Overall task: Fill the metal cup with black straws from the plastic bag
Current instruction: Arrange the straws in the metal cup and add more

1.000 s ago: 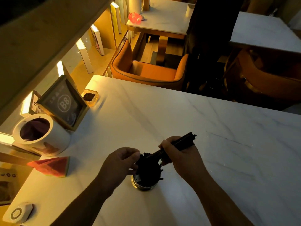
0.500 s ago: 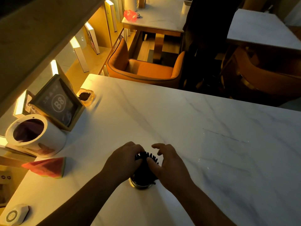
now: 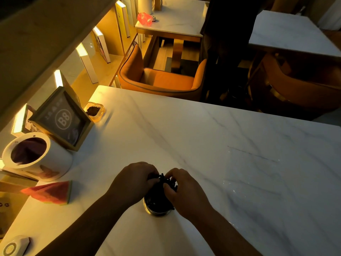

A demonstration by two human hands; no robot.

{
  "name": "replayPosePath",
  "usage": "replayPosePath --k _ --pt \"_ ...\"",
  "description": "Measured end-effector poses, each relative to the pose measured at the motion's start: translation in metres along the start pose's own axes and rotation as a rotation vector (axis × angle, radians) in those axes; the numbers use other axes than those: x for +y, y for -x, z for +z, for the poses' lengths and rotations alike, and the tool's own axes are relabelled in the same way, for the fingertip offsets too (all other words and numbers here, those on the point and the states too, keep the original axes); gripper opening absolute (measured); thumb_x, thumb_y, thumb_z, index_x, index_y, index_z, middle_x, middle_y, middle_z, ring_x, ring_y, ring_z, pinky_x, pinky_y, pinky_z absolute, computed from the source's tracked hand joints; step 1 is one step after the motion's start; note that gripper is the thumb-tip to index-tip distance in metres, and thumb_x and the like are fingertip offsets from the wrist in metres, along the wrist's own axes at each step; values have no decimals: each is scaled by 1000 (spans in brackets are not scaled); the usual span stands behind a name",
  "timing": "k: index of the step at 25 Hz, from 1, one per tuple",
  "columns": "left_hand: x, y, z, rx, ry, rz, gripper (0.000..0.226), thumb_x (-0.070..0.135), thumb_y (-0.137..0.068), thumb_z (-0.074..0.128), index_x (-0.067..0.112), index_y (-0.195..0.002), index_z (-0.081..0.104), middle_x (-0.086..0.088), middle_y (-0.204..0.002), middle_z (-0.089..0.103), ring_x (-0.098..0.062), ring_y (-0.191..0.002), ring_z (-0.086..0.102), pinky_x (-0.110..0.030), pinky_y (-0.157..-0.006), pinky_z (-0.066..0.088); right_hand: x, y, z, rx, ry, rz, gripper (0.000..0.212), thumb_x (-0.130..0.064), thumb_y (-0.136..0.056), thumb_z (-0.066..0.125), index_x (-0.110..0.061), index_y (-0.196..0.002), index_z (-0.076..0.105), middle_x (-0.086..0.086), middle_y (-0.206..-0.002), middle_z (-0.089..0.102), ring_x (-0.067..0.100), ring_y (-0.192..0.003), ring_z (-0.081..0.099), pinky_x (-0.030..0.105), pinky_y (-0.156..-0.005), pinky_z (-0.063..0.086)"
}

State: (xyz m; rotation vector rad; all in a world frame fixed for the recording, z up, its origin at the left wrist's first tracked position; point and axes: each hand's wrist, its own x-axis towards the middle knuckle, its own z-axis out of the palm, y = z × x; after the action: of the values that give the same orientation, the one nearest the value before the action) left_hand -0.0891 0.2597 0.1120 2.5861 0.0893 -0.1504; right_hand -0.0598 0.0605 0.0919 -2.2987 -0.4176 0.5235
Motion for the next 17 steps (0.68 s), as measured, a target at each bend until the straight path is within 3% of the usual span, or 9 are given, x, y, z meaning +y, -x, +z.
replayPosePath --k 5,8,11,14,17 --pt "2 3 -17 -19 -13 19 14 44 -95 67 34 -101 76 20 -85 60 0 -81 57 -14 -68 37 3 0 -1 14 18 -4 21 -51 -97 58 -42 -115 54 -15 -112 58 5 -90 65 24 -74 61" --pt "5 3 -44 -2 14 -8 10 44 -93 71 36 -95 77 24 -81 61 5 -77 59 -12 -67 38 3 0 -3 14 20 -4 20 -52 -97 58 -44 -114 52 -18 -111 58 -1 -87 64 14 -63 54" --pt "3 6 -82 11 177 -110 4 39 -89 78 36 -87 77 19 -76 73 5 -74 67 -19 -64 49 2 1 -5 8 -13 13 21 -52 -96 59 -44 -115 54 -19 -111 60 -1 -86 65 13 -62 52" --pt "-4 14 -117 44 289 -168 5 36 -87 78 38 -86 75 28 -82 74 2 -71 71 -11 -54 48 3 1 -6 24 5 17 22 -52 -95 59 -46 -115 55 -20 -108 60 -3 -83 63 12 -61 46" --pt "-15 20 -135 75 377 -218 5 31 -88 77 35 -89 75 25 -83 76 -2 -73 73 -15 -57 51 5 2 -6 40 11 20 21 -51 -96 60 -46 -115 55 -20 -107 60 -2 -82 61 13 -63 46"
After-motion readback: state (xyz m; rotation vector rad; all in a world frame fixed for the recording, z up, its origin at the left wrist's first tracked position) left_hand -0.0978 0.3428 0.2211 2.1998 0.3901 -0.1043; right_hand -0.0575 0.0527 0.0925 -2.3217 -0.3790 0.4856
